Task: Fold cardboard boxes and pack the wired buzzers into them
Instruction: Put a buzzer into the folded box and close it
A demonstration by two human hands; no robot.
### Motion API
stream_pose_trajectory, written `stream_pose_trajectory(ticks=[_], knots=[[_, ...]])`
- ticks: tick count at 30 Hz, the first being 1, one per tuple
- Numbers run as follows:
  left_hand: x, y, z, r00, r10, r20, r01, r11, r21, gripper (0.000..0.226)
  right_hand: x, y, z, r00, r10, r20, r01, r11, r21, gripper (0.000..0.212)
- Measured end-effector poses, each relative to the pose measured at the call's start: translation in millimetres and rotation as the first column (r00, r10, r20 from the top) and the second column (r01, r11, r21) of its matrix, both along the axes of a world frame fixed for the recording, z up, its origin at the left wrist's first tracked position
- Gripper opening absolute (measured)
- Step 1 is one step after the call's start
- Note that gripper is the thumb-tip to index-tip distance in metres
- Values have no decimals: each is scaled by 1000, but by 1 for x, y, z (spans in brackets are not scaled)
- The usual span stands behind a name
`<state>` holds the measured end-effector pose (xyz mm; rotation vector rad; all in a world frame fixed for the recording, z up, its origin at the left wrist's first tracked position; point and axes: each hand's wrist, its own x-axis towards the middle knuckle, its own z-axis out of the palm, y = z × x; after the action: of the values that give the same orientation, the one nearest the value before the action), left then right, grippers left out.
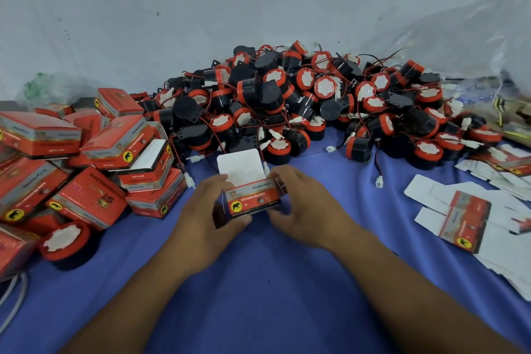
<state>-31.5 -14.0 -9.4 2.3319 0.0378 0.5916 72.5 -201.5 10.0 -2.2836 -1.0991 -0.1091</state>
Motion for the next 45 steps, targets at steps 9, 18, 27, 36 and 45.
stream_pose_trajectory(ticks=[9,18,27,36,45], knots=[[8,7,-9,991,-125,-49,132,978,162,33,90,-24,3,840,-533,102,533,845,34,48],[3,9,-13,998,-62,-16,63,996,65,32,143,-60,10,752,-647,128,654,708,-266,44],[4,5,-12,994,-72,-87,79,994,74,19,34,-39,39,830,-93,-551,467,656,593,40],[-1,-4,-5,989,-150,-2,149,984,-99,69,-22,1,14,995,-45,85,27,979,204,55],[1,-8,-6,980,-175,90,174,984,19,60,-18,5,6,991,106,76,-109,993,32,24]])
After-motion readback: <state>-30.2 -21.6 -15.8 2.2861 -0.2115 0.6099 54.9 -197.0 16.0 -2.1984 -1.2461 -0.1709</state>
